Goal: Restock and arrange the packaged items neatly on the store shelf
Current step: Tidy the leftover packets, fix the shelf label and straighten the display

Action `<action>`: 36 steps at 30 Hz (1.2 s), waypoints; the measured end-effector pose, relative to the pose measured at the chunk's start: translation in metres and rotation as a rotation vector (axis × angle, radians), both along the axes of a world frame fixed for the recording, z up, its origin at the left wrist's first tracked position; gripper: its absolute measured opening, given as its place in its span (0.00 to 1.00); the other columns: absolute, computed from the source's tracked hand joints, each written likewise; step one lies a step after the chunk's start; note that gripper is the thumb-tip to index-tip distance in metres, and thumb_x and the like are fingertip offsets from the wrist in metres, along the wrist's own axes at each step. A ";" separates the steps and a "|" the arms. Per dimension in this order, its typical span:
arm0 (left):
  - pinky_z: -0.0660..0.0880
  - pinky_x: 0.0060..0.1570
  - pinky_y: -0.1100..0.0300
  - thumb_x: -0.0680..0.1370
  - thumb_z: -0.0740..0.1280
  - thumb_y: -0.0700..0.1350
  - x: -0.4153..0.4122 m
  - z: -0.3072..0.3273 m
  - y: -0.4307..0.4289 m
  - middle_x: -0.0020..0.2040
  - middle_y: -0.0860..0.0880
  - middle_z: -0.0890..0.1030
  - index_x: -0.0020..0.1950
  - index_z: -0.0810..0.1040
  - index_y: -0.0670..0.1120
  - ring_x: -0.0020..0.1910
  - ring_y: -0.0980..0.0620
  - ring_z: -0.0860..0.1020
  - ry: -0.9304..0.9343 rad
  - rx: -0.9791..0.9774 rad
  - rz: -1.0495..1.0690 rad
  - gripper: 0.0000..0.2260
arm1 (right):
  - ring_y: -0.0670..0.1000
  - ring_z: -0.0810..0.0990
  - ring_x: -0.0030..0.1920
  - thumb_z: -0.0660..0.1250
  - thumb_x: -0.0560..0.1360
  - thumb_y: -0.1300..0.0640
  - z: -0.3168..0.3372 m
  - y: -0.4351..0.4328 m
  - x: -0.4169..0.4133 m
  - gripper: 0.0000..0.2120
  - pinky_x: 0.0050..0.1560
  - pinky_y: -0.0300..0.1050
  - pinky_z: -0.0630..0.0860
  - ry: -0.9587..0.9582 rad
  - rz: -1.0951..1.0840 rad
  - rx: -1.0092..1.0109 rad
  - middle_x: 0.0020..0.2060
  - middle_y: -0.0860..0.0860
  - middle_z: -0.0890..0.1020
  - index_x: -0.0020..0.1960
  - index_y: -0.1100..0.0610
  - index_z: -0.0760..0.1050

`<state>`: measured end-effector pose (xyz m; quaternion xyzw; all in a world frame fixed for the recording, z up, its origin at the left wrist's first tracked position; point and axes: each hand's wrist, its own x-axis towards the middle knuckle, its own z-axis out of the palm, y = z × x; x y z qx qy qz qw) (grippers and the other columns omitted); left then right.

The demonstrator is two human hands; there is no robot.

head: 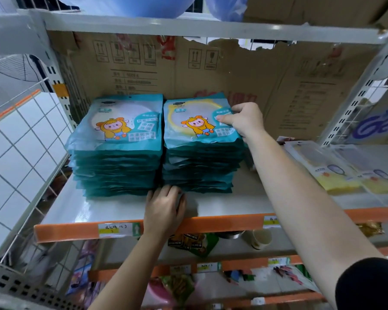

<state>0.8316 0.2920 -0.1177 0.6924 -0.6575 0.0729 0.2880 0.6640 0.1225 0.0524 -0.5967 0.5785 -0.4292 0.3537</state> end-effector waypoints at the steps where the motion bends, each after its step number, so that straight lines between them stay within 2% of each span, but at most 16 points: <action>1: 0.72 0.47 0.51 0.76 0.59 0.52 0.000 -0.001 0.000 0.44 0.47 0.81 0.47 0.79 0.46 0.43 0.45 0.79 0.003 0.004 0.002 0.13 | 0.43 0.81 0.35 0.81 0.65 0.56 -0.001 -0.001 0.000 0.22 0.34 0.41 0.81 0.045 -0.015 -0.024 0.44 0.49 0.82 0.56 0.60 0.80; 3: 0.72 0.48 0.51 0.76 0.60 0.51 -0.001 -0.001 0.001 0.45 0.48 0.81 0.47 0.79 0.47 0.44 0.46 0.79 0.012 0.014 0.011 0.11 | 0.39 0.76 0.34 0.80 0.65 0.52 -0.004 -0.001 -0.001 0.27 0.29 0.33 0.71 0.174 -0.034 -0.094 0.46 0.48 0.79 0.60 0.60 0.78; 5: 0.72 0.49 0.51 0.76 0.62 0.50 -0.001 -0.001 0.000 0.45 0.47 0.81 0.47 0.79 0.46 0.44 0.45 0.79 0.015 0.022 0.016 0.10 | 0.44 0.76 0.39 0.79 0.66 0.48 -0.007 -0.002 -0.003 0.28 0.31 0.33 0.66 0.255 -0.040 -0.120 0.51 0.49 0.79 0.61 0.58 0.78; 7: 0.72 0.48 0.51 0.76 0.62 0.50 0.000 -0.001 0.000 0.45 0.47 0.81 0.47 0.79 0.46 0.44 0.45 0.79 0.013 0.019 0.019 0.10 | 0.47 0.76 0.45 0.78 0.67 0.44 -0.011 -0.004 -0.006 0.28 0.34 0.35 0.68 0.256 -0.036 -0.103 0.52 0.50 0.79 0.61 0.57 0.77; 10: 0.71 0.47 0.51 0.76 0.61 0.51 -0.003 0.000 0.000 0.44 0.47 0.81 0.47 0.79 0.47 0.43 0.44 0.78 -0.016 0.008 0.007 0.11 | 0.47 0.78 0.48 0.72 0.71 0.41 -0.022 -0.002 -0.013 0.24 0.37 0.36 0.71 0.187 -0.010 -0.066 0.51 0.48 0.79 0.60 0.56 0.77; 12: 0.72 0.47 0.50 0.75 0.63 0.50 -0.009 0.002 -0.001 0.44 0.47 0.80 0.47 0.79 0.46 0.43 0.43 0.78 -0.010 0.006 -0.021 0.09 | 0.48 0.79 0.51 0.66 0.76 0.41 -0.035 0.002 -0.021 0.21 0.42 0.41 0.75 0.118 -0.014 -0.067 0.53 0.49 0.82 0.59 0.56 0.78; 14: 0.72 0.47 0.49 0.75 0.64 0.49 -0.021 0.006 -0.003 0.44 0.46 0.80 0.47 0.79 0.46 0.42 0.43 0.78 -0.007 -0.001 -0.069 0.08 | 0.51 0.79 0.53 0.61 0.79 0.42 -0.051 0.011 -0.035 0.19 0.46 0.44 0.73 0.050 -0.056 -0.085 0.53 0.50 0.82 0.58 0.55 0.79; 18: 0.72 0.45 0.51 0.75 0.66 0.48 -0.058 0.019 -0.017 0.44 0.47 0.80 0.48 0.79 0.46 0.42 0.44 0.78 -0.032 -0.017 -0.159 0.06 | 0.53 0.81 0.52 0.61 0.79 0.44 -0.086 0.037 -0.080 0.15 0.53 0.58 0.78 0.037 -0.123 -0.062 0.48 0.49 0.83 0.56 0.51 0.80; 22: 0.70 0.49 0.51 0.77 0.63 0.51 -0.114 0.030 -0.034 0.48 0.48 0.80 0.52 0.78 0.49 0.47 0.45 0.77 -0.063 0.059 -0.254 0.09 | 0.53 0.82 0.50 0.64 0.79 0.49 -0.111 0.063 -0.139 0.08 0.55 0.56 0.79 0.052 -0.165 -0.058 0.47 0.50 0.84 0.54 0.48 0.79; 24: 0.69 0.53 0.50 0.78 0.61 0.52 -0.148 0.034 -0.044 0.53 0.49 0.79 0.56 0.77 0.50 0.52 0.45 0.76 -0.074 0.099 -0.322 0.11 | 0.51 0.82 0.49 0.64 0.79 0.52 -0.118 0.073 -0.173 0.09 0.51 0.44 0.78 0.101 -0.185 -0.100 0.46 0.49 0.83 0.57 0.52 0.79; 26: 0.68 0.56 0.49 0.79 0.60 0.53 -0.186 0.037 -0.055 0.56 0.49 0.77 0.59 0.75 0.51 0.56 0.45 0.75 -0.081 0.128 -0.379 0.13 | 0.45 0.80 0.46 0.64 0.79 0.54 -0.120 0.081 -0.211 0.11 0.43 0.28 0.72 0.184 -0.204 -0.129 0.44 0.48 0.81 0.59 0.56 0.79; 27: 0.67 0.57 0.49 0.80 0.59 0.53 -0.207 0.039 -0.060 0.57 0.49 0.77 0.61 0.75 0.51 0.57 0.45 0.74 -0.079 0.135 -0.402 0.13 | 0.40 0.78 0.44 0.64 0.80 0.55 -0.121 0.084 -0.232 0.11 0.40 0.26 0.70 0.228 -0.212 -0.137 0.44 0.47 0.80 0.60 0.56 0.79; 28: 0.66 0.57 0.49 0.80 0.59 0.54 -0.230 0.040 -0.065 0.58 0.50 0.77 0.62 0.74 0.51 0.58 0.46 0.73 -0.072 0.138 -0.425 0.13 | 0.38 0.76 0.42 0.64 0.80 0.55 -0.122 0.087 -0.254 0.12 0.39 0.26 0.69 0.266 -0.221 -0.145 0.43 0.47 0.80 0.60 0.56 0.79; 32: 0.64 0.58 0.52 0.81 0.57 0.55 -0.330 0.042 -0.077 0.61 0.52 0.76 0.64 0.73 0.52 0.60 0.48 0.72 -0.084 0.137 -0.504 0.15 | 0.47 0.79 0.46 0.64 0.79 0.52 -0.118 0.095 -0.350 0.12 0.43 0.34 0.70 0.344 -0.261 -0.166 0.45 0.47 0.80 0.59 0.55 0.79; 36: 0.65 0.59 0.51 0.80 0.58 0.55 -0.431 0.049 -0.083 0.61 0.51 0.76 0.63 0.74 0.52 0.61 0.47 0.72 -0.049 0.130 -0.528 0.14 | 0.51 0.80 0.48 0.65 0.79 0.55 -0.114 0.098 -0.449 0.12 0.49 0.41 0.72 0.431 -0.250 -0.148 0.48 0.54 0.83 0.60 0.59 0.79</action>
